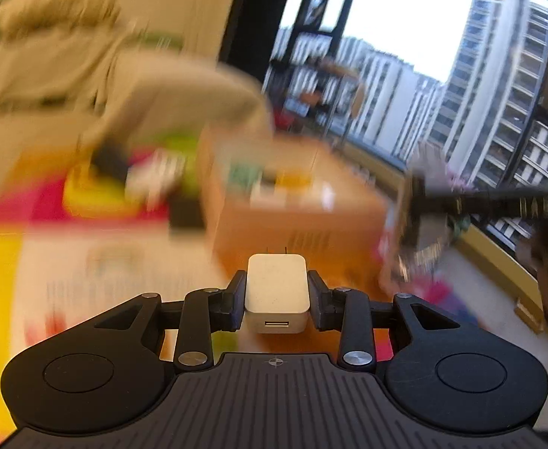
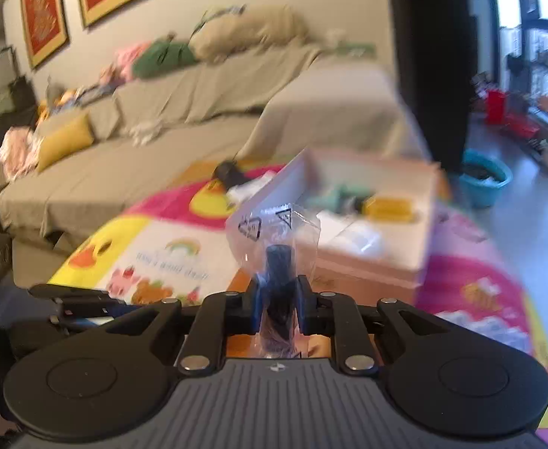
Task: Organize rigid objects
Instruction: 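Drop the clear bag into the pink box with the right gripper while the left drops the charger in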
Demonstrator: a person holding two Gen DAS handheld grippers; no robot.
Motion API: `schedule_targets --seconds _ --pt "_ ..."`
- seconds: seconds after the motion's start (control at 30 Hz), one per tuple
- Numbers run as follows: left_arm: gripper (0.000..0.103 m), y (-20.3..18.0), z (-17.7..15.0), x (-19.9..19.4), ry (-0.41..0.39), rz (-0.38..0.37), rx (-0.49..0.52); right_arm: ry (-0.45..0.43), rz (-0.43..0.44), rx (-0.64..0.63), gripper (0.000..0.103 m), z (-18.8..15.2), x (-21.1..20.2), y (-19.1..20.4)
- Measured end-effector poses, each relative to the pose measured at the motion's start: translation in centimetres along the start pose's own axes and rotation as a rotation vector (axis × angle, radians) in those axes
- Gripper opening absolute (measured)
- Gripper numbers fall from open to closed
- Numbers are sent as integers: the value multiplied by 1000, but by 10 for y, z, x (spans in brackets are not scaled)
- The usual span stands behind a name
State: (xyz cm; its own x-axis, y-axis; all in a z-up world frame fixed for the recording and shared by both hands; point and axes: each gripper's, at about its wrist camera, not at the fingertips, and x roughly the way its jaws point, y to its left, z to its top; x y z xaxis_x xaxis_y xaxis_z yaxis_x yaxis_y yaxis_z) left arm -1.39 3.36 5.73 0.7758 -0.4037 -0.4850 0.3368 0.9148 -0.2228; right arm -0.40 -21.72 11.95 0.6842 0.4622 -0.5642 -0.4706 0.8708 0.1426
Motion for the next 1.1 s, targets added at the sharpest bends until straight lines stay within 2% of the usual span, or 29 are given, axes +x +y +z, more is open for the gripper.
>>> schedule_targets --seconds 0.13,0.2,0.23,0.33,0.5,0.6,0.63,0.67,0.73,0.87,0.93,1.0,1.03,1.1 --pt "37 -11 61 23 -131 41 68 -64 -44 -21 17 6 -16 -4" --pt "39 -14 82 51 -133 106 111 -70 -48 -16 17 5 -15 -5" --pt "39 -13 88 61 -123 115 109 -70 -46 -11 16 5 -16 -6" --pt "39 1 95 78 -112 32 6 -84 -60 -11 11 2 -19 -8" --pt "39 30 70 63 -124 41 -110 -137 -69 18 10 13 -29 -20" --pt "39 46 45 48 -71 69 -162 -71 -57 3 12 18 -15 -25" --pt "39 50 37 45 -54 83 -168 -40 -58 2 19 16 -7 -25" --pt "39 53 29 41 -33 99 -170 2 -64 7 33 12 4 -25" --pt "39 56 12 34 16 129 -174 71 -84 32 46 0 27 -24" --pt "39 66 -12 27 74 129 -223 188 -83 139 47 -18 72 -21" --pt "39 70 -20 26 84 118 -244 216 -133 122 55 -28 92 -14" --pt "39 72 -24 24 88 117 -255 235 -199 57 55 -36 108 -6" --pt "39 71 -25 24 88 119 -259 211 -217 24 54 -39 109 -2" --pt "39 72 -28 22 92 122 -269 214 -208 -5 37 -40 105 3"
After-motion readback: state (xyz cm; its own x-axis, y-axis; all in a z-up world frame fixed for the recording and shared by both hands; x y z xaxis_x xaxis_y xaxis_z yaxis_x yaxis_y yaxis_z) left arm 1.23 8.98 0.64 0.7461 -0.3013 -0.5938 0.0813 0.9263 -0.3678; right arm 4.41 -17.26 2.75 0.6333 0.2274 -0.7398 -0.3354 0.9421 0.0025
